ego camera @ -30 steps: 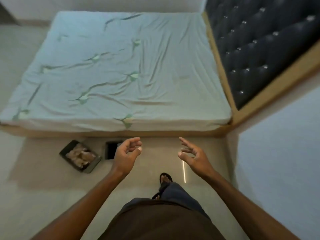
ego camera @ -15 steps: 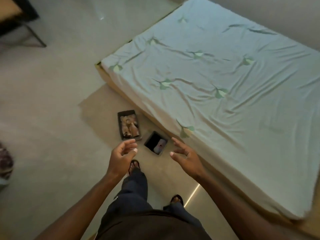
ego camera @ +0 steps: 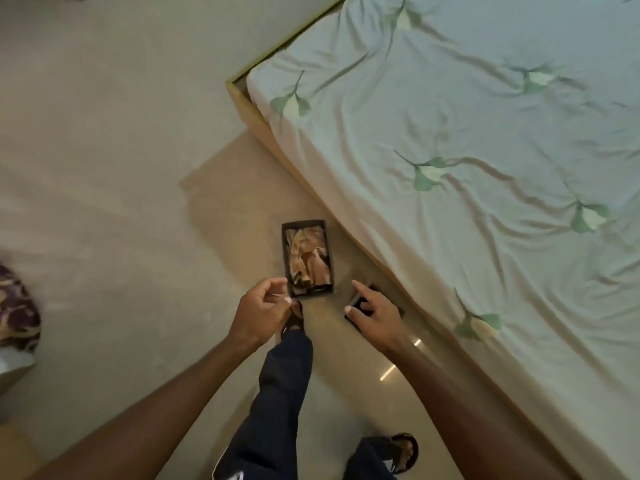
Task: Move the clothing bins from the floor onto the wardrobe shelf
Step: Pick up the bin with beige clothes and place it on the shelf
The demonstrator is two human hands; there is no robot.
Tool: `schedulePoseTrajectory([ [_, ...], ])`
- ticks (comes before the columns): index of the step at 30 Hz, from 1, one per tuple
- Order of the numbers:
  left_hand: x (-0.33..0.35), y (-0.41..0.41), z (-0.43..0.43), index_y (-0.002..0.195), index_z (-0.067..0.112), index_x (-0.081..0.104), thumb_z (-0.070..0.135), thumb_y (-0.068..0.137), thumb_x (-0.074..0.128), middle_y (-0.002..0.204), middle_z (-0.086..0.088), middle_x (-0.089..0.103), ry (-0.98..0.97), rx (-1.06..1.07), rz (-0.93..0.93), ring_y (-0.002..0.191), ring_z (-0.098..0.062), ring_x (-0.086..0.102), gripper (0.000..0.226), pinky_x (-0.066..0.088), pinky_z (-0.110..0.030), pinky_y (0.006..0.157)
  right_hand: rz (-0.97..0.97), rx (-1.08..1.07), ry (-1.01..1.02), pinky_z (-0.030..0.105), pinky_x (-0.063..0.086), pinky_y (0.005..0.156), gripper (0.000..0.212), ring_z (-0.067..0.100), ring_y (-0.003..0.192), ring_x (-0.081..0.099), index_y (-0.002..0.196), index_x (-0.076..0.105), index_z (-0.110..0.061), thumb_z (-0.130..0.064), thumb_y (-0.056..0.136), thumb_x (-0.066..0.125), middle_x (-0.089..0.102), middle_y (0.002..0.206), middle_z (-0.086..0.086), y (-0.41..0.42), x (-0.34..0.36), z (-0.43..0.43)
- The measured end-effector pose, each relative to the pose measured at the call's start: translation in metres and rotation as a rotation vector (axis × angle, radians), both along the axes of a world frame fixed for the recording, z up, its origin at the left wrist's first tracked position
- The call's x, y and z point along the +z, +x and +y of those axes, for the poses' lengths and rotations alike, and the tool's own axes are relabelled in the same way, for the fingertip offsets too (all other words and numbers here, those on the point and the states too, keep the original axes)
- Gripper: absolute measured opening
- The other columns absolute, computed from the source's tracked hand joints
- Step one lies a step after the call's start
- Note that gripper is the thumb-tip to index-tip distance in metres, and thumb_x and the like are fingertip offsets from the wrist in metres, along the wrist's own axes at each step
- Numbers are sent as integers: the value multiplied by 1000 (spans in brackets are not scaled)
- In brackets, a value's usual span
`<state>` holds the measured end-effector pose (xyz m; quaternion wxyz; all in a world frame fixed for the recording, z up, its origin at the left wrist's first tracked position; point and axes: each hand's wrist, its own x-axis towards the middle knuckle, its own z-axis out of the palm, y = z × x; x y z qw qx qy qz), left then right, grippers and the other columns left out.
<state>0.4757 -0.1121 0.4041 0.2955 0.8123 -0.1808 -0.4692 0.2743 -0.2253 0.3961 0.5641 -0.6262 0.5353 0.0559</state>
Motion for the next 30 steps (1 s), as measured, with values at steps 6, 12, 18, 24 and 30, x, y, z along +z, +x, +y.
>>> schedulePoseTrajectory([
  [6,-182,73,-65,130,26,54,29,87,62,125,3,60,223,-331,-81,113,-16,57,44,49,-32,92,145,21,68,43,47,101,59,17,116,53,143,40,-23,-33,90,60,53,130,0,76,-176,-41],
  [12,-373,95,-91,127,18,55,29,91,57,125,-5,61,402,-399,-68,103,-19,56,38,41,-28,79,337,106,78,42,49,97,58,23,116,54,143,37,-28,-40,90,54,51,133,5,105,-371,-65],
  [18,-460,91,-83,118,19,60,30,92,53,111,-9,66,457,-522,5,88,-23,58,29,51,-35,80,385,212,64,44,43,104,57,29,125,46,144,36,-29,-32,89,52,40,142,6,119,-461,-66],
  [24,-449,88,-73,111,14,59,11,91,51,97,-7,59,404,-526,-73,81,-21,55,22,47,-30,69,397,271,-59,39,42,105,43,32,123,51,140,44,-20,-17,97,40,51,140,11,118,-453,-70],
  [30,-370,86,-59,124,17,61,9,83,56,110,-9,68,361,-426,-130,92,-29,63,42,45,-30,68,311,349,-94,39,50,93,41,31,110,58,137,45,-18,-18,96,38,58,127,15,106,-379,-60],
])
